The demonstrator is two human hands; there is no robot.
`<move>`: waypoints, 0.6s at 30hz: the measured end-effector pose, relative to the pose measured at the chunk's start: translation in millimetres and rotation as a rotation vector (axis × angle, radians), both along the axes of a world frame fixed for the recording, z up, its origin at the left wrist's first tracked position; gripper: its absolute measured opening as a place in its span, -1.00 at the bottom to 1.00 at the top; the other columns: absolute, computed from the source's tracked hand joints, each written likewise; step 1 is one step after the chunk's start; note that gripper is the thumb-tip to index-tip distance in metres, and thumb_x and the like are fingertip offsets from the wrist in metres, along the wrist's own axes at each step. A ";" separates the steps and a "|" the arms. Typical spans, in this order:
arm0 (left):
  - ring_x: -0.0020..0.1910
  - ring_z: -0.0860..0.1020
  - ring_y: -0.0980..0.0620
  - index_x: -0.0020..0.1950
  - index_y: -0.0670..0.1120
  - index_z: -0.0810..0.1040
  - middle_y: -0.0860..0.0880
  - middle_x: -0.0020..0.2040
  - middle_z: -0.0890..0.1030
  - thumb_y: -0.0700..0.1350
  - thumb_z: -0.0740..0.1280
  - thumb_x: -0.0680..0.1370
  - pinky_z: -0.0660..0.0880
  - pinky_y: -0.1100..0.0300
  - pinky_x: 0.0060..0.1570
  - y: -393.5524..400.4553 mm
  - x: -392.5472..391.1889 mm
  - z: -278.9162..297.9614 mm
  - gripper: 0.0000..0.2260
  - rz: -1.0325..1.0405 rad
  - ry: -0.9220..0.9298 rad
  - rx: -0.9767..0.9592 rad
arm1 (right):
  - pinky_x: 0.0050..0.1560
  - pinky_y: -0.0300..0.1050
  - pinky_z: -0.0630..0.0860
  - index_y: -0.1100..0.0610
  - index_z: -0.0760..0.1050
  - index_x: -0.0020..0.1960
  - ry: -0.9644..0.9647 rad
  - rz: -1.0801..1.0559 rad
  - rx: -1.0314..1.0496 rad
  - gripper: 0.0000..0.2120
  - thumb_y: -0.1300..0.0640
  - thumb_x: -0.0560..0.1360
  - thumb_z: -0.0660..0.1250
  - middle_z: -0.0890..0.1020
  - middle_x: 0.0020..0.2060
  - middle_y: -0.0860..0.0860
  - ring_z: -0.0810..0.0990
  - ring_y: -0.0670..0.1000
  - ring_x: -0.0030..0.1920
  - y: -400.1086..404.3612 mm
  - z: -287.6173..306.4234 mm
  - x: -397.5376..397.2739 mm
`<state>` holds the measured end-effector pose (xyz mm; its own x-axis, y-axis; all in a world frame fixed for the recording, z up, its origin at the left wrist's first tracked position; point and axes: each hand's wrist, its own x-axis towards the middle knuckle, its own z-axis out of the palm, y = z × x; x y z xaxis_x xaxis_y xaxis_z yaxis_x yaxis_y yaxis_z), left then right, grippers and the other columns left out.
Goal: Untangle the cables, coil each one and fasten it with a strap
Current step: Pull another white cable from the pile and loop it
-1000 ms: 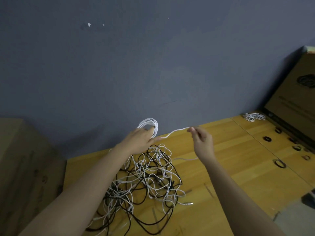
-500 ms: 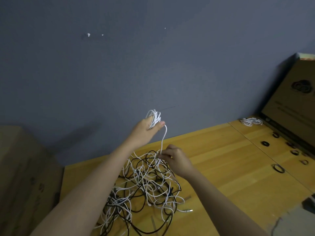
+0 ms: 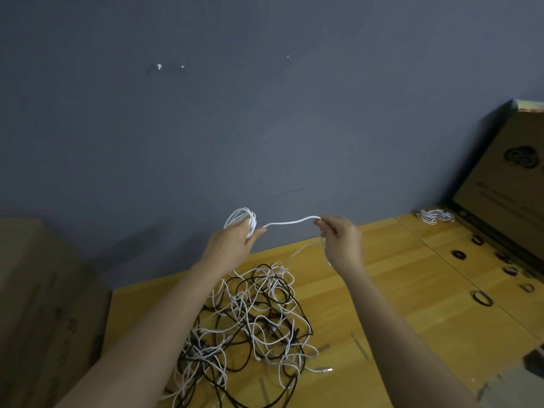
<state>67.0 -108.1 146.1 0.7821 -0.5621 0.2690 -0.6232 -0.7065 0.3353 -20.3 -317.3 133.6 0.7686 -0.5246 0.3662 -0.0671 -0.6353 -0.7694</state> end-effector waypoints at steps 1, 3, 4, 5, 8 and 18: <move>-0.35 0.38 -0.06 -0.15 -0.09 0.23 0.06 -0.37 0.28 0.15 0.05 0.64 0.24 0.12 -0.37 -3.0 -1.3 5.9 -0.66 -0.005 -0.010 0.016 | -0.26 -0.11 0.31 0.14 0.65 0.07 -0.012 -0.054 -0.067 -0.80 0.15 0.60 0.25 0.60 -0.16 0.06 0.56 0.13 -0.13 -0.5 5.3 4.3; -0.30 0.43 -0.10 -0.12 -0.10 0.24 0.02 -0.34 0.35 0.14 0.03 0.65 0.25 0.11 -0.33 -9.7 -2.9 20.8 -0.67 -0.014 -0.007 0.020 | -0.27 -0.12 0.29 0.12 0.64 0.12 -0.019 -0.146 -0.133 -0.77 0.15 0.61 0.23 0.64 -0.11 0.10 0.58 0.14 -0.11 -4.3 19.6 13.5; -0.25 0.47 -0.14 -0.10 -0.10 0.28 -0.04 -0.29 0.43 0.14 0.03 0.65 0.26 0.10 -0.31 -14.1 -2.9 29.7 -0.67 -0.021 0.012 0.007 | -0.26 -0.10 0.35 0.13 0.64 0.11 -0.033 -0.182 -0.120 -0.77 0.15 0.61 0.22 0.65 -0.12 0.11 0.60 0.14 -0.13 -7.4 27.8 19.7; -0.18 0.50 -0.18 -0.06 -0.12 0.32 -0.12 -0.19 0.52 0.14 0.04 0.65 0.29 0.09 -0.28 -19.9 -2.5 39.4 -0.67 -0.033 0.040 -0.021 | -0.23 -0.06 0.45 0.14 0.64 0.10 -0.062 -0.205 -0.053 -0.77 0.15 0.61 0.21 0.64 -0.16 0.11 0.62 0.14 -0.17 -10.5 38.9 25.8; 0.07 0.52 -0.24 0.05 -0.14 0.37 -0.23 0.09 0.56 0.11 0.09 0.65 0.41 0.03 -0.07 -45.6 0.7 73.2 -0.69 -0.107 0.133 -0.187 | -0.14 -0.01 0.59 0.16 0.60 0.00 -0.263 -0.192 0.263 -0.80 0.19 0.61 0.20 0.60 -0.21 0.02 0.65 0.02 -0.26 -24.6 80.1 42.1; -0.27 0.38 -0.10 -0.21 -0.04 0.18 -0.15 -0.24 0.41 0.01 0.18 0.64 0.28 0.11 -0.24 -147.0 8.3 206.6 -0.71 -0.308 0.100 -0.539 | -0.08 -0.42 0.28 0.31 0.60 0.06 -0.623 -0.290 -0.219 -0.80 0.24 0.57 0.24 0.57 -0.05 0.29 0.46 -0.02 -0.08 -111.7 253.3 36.1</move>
